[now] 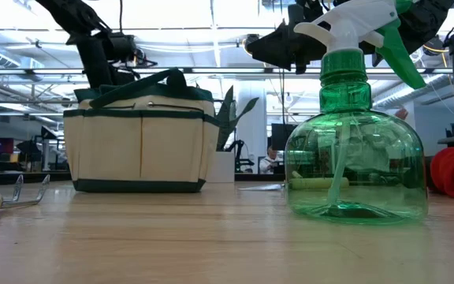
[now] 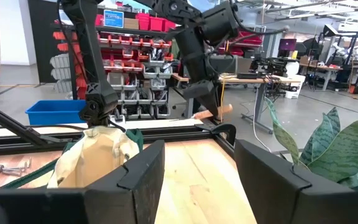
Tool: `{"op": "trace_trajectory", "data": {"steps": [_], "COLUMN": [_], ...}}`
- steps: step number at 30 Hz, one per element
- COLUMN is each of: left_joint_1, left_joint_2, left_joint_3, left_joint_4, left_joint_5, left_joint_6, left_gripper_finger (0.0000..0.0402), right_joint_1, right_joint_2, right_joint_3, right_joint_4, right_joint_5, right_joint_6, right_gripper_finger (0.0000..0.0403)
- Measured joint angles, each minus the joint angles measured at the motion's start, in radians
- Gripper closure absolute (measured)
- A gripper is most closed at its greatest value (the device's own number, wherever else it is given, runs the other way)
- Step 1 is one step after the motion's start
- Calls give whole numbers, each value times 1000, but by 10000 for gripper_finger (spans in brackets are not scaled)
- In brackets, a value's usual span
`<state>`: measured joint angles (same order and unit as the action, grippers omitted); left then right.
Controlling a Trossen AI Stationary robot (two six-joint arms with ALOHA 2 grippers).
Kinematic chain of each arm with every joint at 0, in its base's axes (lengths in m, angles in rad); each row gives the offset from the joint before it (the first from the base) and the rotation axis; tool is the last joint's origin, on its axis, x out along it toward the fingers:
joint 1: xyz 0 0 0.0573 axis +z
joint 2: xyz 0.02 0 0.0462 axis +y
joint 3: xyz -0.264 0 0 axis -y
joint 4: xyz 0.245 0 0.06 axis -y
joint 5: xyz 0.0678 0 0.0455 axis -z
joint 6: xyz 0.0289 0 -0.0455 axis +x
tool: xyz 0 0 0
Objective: Pick & Place Garden tools in Gardening bag
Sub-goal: Put the top left brown trowel into the white gardening bag
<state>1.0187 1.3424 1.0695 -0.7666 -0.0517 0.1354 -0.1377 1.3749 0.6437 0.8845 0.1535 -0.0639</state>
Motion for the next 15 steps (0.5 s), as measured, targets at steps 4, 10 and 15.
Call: {"op": "trace_trajectory", "data": {"steps": [4,10,15], "left_joint_1": [0,-1,-23], "left_joint_2": [-22,-56,-96], "left_joint_3": [0,0,0], "left_joint_4": [0,0,0], "left_joint_5": [0,37,54], "left_joint_6": [14,16,18], "left_gripper_finger": [338,338,338], "right_joint_1": [0,0,0], "right_joint_2": [0,0,0], "right_joint_3": [0,0,0], "right_joint_4": [0,0,0], "right_joint_5": [0,0,0], "right_joint_6": [0,0,0], "right_gripper_finger": [211,211,211]}}
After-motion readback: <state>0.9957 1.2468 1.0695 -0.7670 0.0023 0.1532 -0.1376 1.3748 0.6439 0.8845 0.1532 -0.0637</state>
